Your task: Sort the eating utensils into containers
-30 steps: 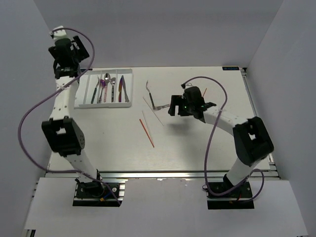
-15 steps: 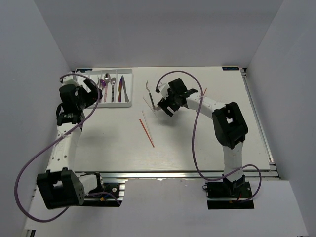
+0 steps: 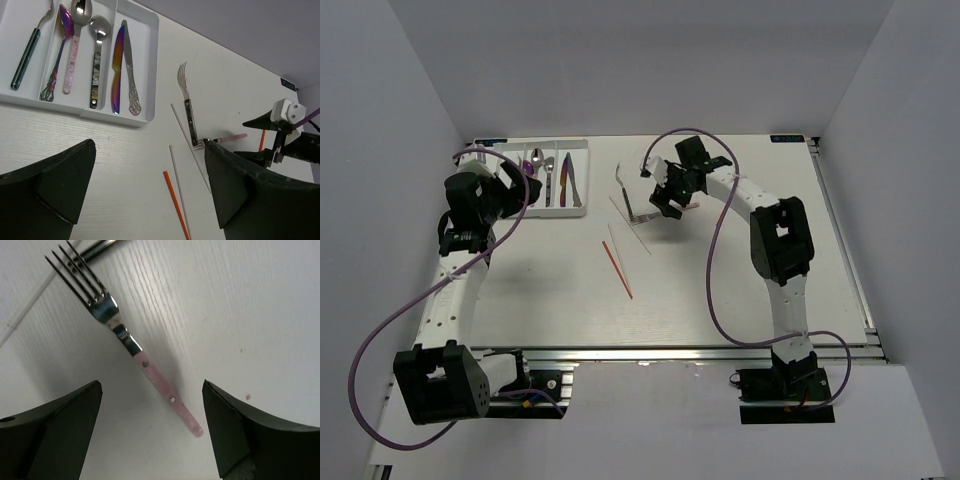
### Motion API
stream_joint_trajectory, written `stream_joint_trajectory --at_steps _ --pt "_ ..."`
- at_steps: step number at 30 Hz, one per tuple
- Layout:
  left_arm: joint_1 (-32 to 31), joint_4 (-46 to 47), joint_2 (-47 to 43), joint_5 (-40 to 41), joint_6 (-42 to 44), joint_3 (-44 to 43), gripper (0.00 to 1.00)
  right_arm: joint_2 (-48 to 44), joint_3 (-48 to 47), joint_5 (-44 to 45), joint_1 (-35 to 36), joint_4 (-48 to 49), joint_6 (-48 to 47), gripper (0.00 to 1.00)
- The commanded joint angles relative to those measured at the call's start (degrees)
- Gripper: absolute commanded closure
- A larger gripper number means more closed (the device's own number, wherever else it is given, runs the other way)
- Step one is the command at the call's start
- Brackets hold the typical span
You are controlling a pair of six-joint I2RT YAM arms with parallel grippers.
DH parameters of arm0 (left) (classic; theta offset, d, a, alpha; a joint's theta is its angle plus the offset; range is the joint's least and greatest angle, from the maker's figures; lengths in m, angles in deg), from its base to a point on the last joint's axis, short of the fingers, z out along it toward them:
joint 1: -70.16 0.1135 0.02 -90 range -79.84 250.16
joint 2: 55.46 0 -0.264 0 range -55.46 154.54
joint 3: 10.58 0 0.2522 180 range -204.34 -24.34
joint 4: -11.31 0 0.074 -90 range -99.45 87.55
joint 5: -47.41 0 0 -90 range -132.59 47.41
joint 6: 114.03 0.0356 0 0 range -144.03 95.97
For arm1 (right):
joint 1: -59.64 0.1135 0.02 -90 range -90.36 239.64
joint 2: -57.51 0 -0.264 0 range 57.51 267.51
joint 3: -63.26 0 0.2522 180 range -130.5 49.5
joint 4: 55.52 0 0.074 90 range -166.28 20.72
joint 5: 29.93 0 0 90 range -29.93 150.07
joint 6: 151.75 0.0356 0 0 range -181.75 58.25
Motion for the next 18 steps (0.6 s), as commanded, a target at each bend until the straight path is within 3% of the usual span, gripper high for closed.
stream_joint_trajectory --at_steps 1,10,13,14,16,18 --pt "-0.20 1.46 -0.85 -2.64 -0.61 -0.49 0.02 4.03 -6.33 -6.74 -1.12 -6.89 -3.91 0.14" --pt "-0.11 1.99 0.03 -4.22 -0.96 -0.41 0.02 9.24 -8.37 -6.57 -3.05 -8.67 -4.97 0.22" --pt "-0.11 2.34 0.12 -4.57 -1.14 -0.23 0.02 10.03 -7.93 -7.19 -4.11 -8.66 -5.50 0.29" --pt "-0.11 2.34 0.21 -4.57 -1.14 -0.23 0.02 10.12 -7.75 -7.45 -4.37 -8.84 -5.67 0.34" --pt "-0.20 2.34 0.38 -4.66 -1.14 -0.40 0.02 9.25 -6.36 -7.02 -4.73 -8.14 -5.59 0.70" --pt "-0.20 2.42 0.47 -4.74 -1.22 -0.41 0.02 8.28 -3.64 -3.70 -4.73 -6.39 -5.67 0.80"
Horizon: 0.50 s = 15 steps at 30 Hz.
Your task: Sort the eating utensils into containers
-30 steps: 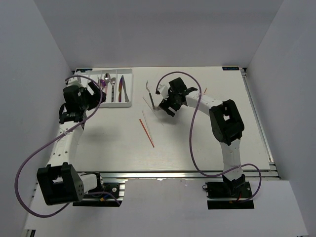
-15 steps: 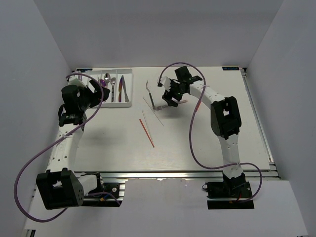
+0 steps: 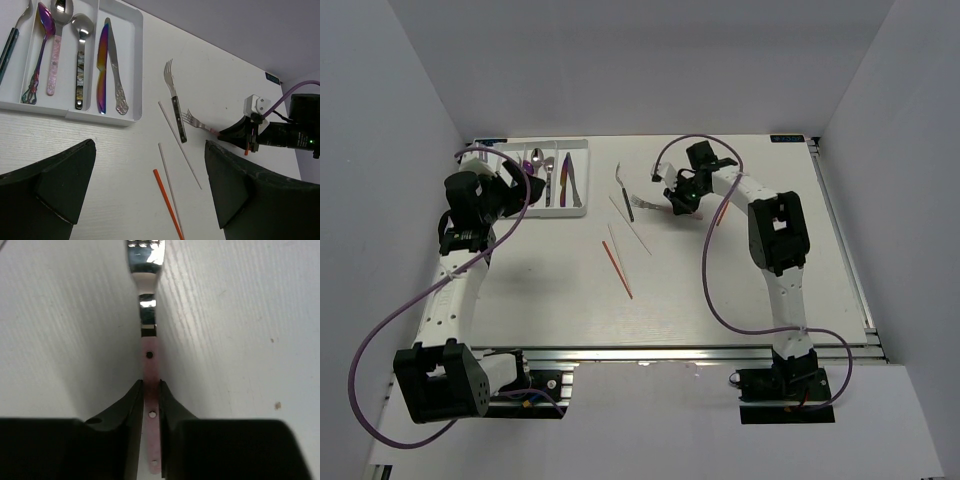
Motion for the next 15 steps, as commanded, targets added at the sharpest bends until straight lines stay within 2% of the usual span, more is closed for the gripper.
stream_joint_trajectory --at_steps 1,5,10,12,13,15 --pt "-0.11 1.22 0.27 -1.44 -0.31 -0.32 0.02 -0.97 6.42 4.71 -0.47 0.72 -1.80 0.84" --pt "-0.11 1.40 0.19 -1.45 -0.22 -0.23 0.02 -5.53 15.04 8.50 -0.64 6.96 -2.51 1.00" --pt "-0.11 1.92 0.19 -1.53 -0.75 0.03 0.02 -11.60 20.60 6.40 -1.34 11.36 0.46 1.00" --pt "-0.02 2.89 0.89 -2.76 -2.14 0.21 0.02 -14.59 21.22 7.44 -1.61 15.12 5.81 1.00" --pt "-0.11 4.29 1.33 -5.46 -2.94 0.38 0.02 -15.21 20.61 6.84 -1.69 15.14 11.32 1.00" --pt "-0.81 6.75 2.64 -8.64 -6.96 0.91 0.02 -17.14 18.76 3.17 -1.78 15.40 17.50 1.00"
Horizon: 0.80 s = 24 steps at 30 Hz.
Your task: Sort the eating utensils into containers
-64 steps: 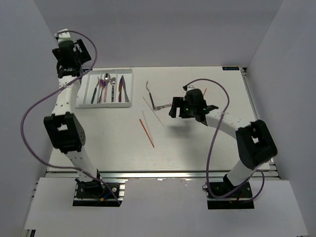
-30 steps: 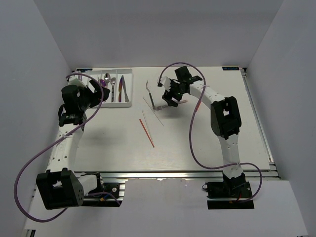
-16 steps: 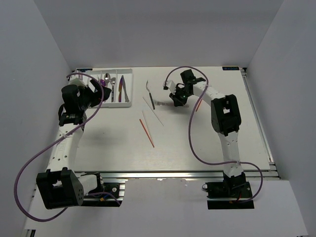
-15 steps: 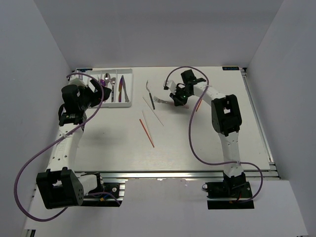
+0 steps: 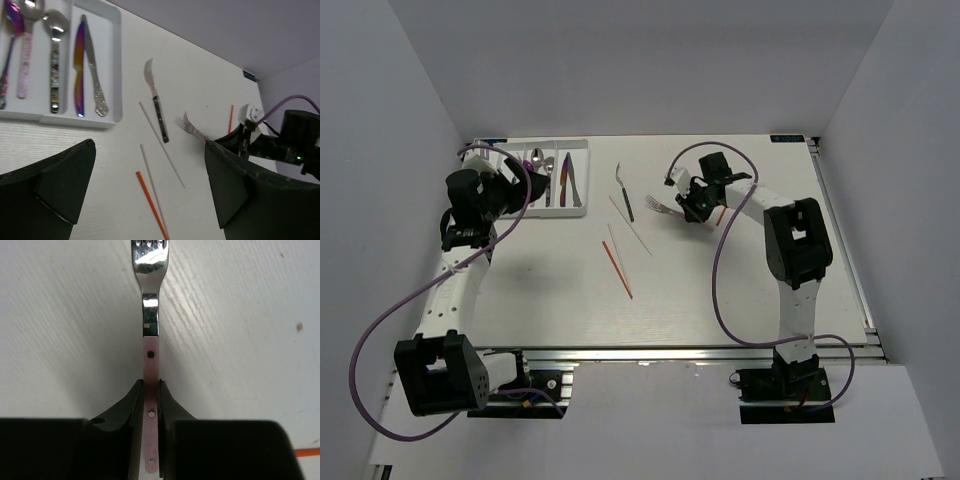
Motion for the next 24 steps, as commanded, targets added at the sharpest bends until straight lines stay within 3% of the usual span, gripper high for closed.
stream_joint_trajectory --at_steps 1,4,5,6,8,13,18,22,24 --pt "-1.55 7.68 1.31 -7.72 -5.89 1.15 0.02 -5.30 -1.44 -3.39 -0.56 4.86 17.47 1.00" --pt "-9.79 11.13 1.23 -4.35 -9.32 1.94 0.02 -11.34 2.06 -4.90 -0.30 11.52 30.07 1.00" --pt "-12.52 11.76 1.32 -2.93 -9.59 2.03 0.02 -13.11 4.08 -4.46 0.05 14.17 38.64 1.00" --pt "-17.51 12.98 2.01 -1.78 -10.81 2.29 0.02 -15.22 9.58 -3.32 0.49 17.33 43.25 1.00" --pt "-21.06 17.37 3.07 0.50 -13.53 3.95 0.02 -20.84 14.45 -2.79 2.15 24.72 52.99 1.00" --pt "-28.09 30.03 8.94 0.25 -21.89 5.64 0.02 -30.77 22.10 4.50 10.94 27.56 58.14 1.00" --pt "-31.79 29.25 12.04 2.18 -20.93 3.09 0.03 -34.39 24.66 8.02 17.36 29.31 62.54 1.00" --pt "-32.23 25.14 12.65 3.59 -19.88 2.74 0.12 -36.76 26.59 8.73 18.25 32.38 64.82 1.00" --pt "-32.23 24.33 12.92 3.68 -19.70 2.91 0.21 -36.60 25.64 8.29 18.60 32.13 64.83 1.00"
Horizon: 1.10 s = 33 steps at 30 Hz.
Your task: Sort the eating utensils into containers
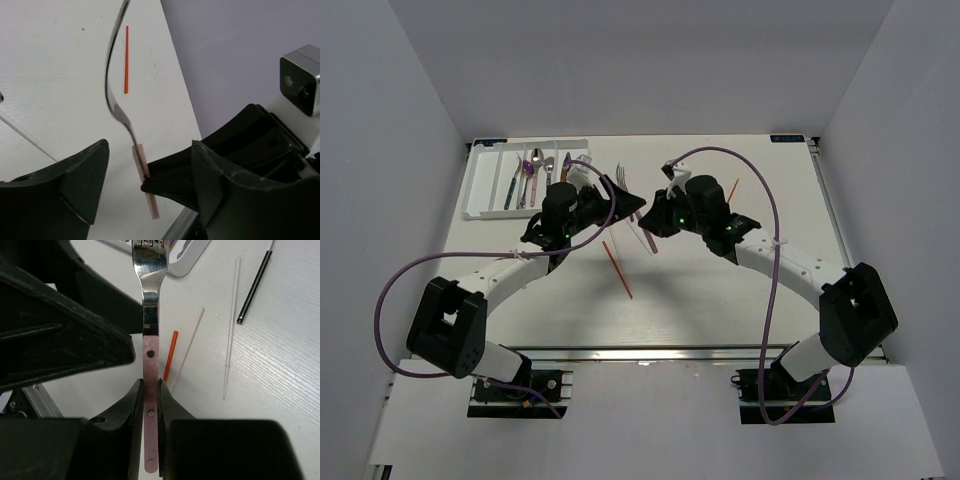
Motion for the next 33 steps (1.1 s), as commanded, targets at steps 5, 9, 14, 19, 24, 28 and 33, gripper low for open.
stream_joint_trajectory --at_steps 5,9,14,19,24,28,33 --pt "-0.11 -0.78 -0.33 0.48 0.60 -2.53 0.61 -0.15 -2.68 2.01 1.65 4.61 2.75 1.00" --pt "-0.11 -1.05 1.69 -1.27 0.60 -4.37 0.62 1.69 -4.35 1.40 2.35 4.96 3.19 1.00" --pt "-0.11 -1.66 2.40 -1.54 1.30 -4.82 0.57 2.40 -5.50 1.93 2.70 5.05 3.11 1.00" --pt "-0.11 -5.25 3.10 -0.93 3.15 -6.66 1.00 2.93 -5.50 2.37 2.70 5.48 2.76 1.00" --pt "1.99 -26.64 3.98 13.17 17.81 -19.28 1.00 -0.84 2.31 0.44 -1.15 11.62 6.34 0.11" --pt "9.62 -40.05 8.98 29.71 33.42 -30.46 1.00 -7.34 10.48 0.17 -10.55 12.43 8.29 0.11" --pt "20.43 -45.00 23.48 34.72 48.98 -46.79 1.00 -16.05 17.79 1.22 -15.83 9.63 3.47 0.11"
